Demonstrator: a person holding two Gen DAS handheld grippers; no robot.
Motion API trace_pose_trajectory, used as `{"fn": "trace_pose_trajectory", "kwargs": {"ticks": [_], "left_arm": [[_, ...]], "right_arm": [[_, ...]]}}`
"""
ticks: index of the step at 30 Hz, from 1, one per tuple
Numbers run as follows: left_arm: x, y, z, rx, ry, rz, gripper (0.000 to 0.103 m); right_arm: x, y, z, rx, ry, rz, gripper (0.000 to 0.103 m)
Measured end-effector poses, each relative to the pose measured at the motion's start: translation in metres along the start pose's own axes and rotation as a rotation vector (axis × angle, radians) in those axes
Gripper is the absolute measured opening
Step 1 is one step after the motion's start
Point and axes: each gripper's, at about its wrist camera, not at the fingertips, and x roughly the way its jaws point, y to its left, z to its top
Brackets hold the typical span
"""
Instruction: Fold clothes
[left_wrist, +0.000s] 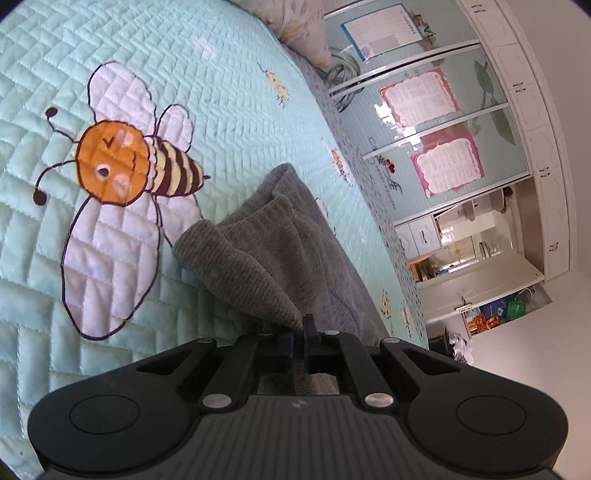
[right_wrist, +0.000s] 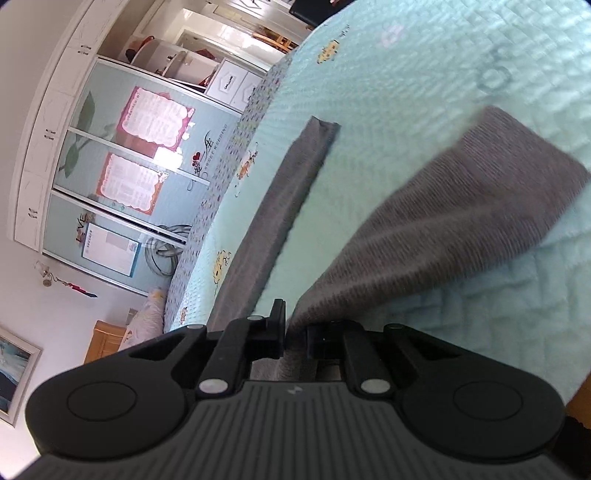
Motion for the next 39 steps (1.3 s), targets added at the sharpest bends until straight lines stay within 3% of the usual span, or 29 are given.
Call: {"fn": "trace_pose_trajectory", "kwargs": {"ticks": [9, 14, 22, 28, 31, 32, 34, 39], "left_arm": [[-0.014, -0.039, 0.013, 0.022, -0.044, -0.068, 0.003], [0.014, -0.054, 0.031, -0.033, -0.042, -0.045, 0.003], [0.105, -0.095, 0.079, -0.001, -0.038, 0.036, 0.003], [0.196, -0.097, 0.115, -0.030, 0.000, 0.130, 0.003], [0.241, -0.093, 0.129, -0.036, 0.031, 0.189, 0.004], [0.254, -0.090, 0.132, -0.032, 0.064, 0.217, 0.006], [0.268, -0.084, 0.136, -0.037, 0.113, 0.242, 0.008], [0.266, -0.074, 0.144, -0.077, 0.156, 0.203, 0.015]], "right_arm": [[0.012, 0.012, 0.016, 0.035, 0.027, 0.006, 0.012], [0.035, 0.038, 0.041, 0.067, 0.049, 0.031, 0.012], [0.119, 0.086, 0.092, 0.074, 0.100, -0.046, 0.012], [0.223, 0.107, 0.131, 0.064, 0.125, -0.151, 0.013], [0.281, 0.102, 0.142, 0.072, 0.164, -0.205, 0.020], [0.296, 0.097, 0.143, 0.087, 0.186, -0.218, 0.033], [0.322, 0.087, 0.144, 0.115, 0.229, -0.242, 0.045], [0.326, 0.078, 0.161, 0.171, 0.300, -0.184, 0.051]]}}
